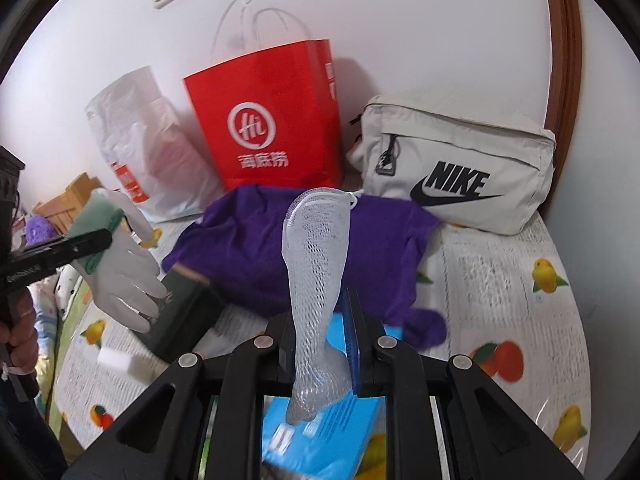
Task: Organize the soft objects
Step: 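Carry the green cloth with the left tool while the right tool carries the mesh bag to the purple towel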
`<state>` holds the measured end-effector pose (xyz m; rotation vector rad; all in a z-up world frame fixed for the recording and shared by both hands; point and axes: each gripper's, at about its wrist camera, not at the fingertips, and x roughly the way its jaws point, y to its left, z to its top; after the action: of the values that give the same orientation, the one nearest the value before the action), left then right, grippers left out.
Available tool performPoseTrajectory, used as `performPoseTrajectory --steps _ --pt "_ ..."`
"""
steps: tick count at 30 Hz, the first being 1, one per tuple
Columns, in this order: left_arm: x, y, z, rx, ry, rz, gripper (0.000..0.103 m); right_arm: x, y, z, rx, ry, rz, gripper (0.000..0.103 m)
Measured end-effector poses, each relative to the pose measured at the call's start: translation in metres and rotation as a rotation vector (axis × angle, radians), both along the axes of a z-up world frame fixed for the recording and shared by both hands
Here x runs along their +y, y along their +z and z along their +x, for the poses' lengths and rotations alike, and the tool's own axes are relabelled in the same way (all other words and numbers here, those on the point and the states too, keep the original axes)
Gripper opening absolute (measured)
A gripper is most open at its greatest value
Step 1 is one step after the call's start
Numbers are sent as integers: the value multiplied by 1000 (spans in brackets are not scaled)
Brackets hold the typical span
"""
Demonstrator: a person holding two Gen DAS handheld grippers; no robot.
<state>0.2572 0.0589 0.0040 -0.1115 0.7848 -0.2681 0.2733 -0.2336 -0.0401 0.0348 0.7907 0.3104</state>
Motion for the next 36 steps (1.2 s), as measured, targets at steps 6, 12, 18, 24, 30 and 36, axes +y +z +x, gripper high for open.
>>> performPoseTrajectory --steps 6,12,18,24,30,36 --pt "-8 0 41 3 -21 5 14 -7 -6 42 -7 -27 -29 18" --pt "-14 -19 81 48 -35 7 14 -7 -23 84 25 -40 -30 18" --pt "-16 -43 120 83 -45 -4 14 2 -46 128 70 -46 -48 18" --pt "-19 -59 157 115 -65 -34 14 6 -78 157 152 -46 -66 18" --pt "-25 -90 194 178 -44 16 14 5 -100 168 211 -46 -94 18" --pt "-25 -108 209 218 1 70 14 1 -112 174 255 -52 -102 20"
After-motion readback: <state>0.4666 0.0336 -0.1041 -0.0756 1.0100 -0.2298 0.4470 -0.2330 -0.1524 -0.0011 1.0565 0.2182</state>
